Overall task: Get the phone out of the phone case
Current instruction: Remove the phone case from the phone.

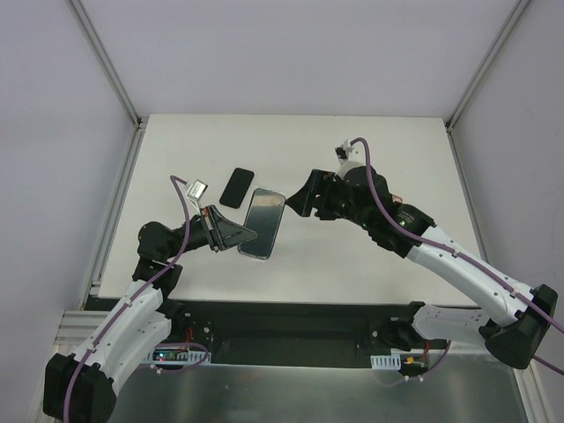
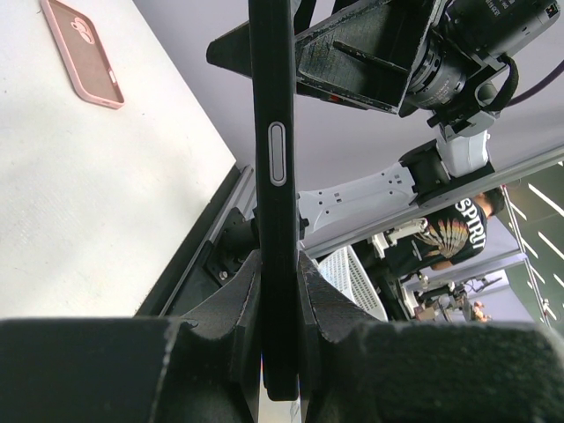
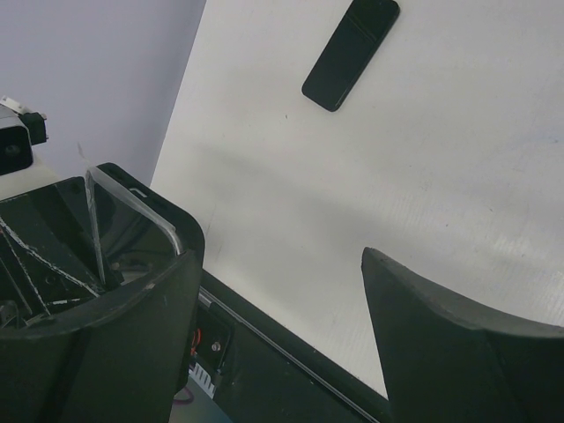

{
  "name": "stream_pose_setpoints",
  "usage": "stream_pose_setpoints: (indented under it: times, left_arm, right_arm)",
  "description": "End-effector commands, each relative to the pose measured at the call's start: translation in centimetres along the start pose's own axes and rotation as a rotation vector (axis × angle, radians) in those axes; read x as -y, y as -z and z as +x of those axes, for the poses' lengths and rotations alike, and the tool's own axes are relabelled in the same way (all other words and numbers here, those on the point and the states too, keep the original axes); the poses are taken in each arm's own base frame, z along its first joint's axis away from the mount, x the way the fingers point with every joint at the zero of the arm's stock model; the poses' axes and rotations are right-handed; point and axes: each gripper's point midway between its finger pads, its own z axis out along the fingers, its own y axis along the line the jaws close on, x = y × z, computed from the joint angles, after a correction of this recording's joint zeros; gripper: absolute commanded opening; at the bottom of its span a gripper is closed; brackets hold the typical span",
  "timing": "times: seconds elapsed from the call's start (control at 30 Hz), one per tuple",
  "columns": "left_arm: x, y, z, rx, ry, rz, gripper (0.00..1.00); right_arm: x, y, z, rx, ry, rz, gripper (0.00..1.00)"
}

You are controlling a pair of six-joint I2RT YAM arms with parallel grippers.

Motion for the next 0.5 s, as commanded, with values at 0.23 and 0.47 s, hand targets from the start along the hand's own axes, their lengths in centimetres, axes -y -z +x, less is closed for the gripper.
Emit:
stream_pose_setpoints:
  times: [0.23, 0.47]
  left_arm:
    - [3.1, -0.2, -0.9, 0.016, -0.124, 0.094, 0.00]
    - [3.1, -0.2, -0.9, 0.013, -0.124, 0.095, 0.00]
  right_arm:
    - [-1.3, 0.7, -0.9, 0.032, 0.008, -0.048, 0.78]
    - [-2.4, -0.3, -0.4, 0.001, 0.007, -0.079, 0.77]
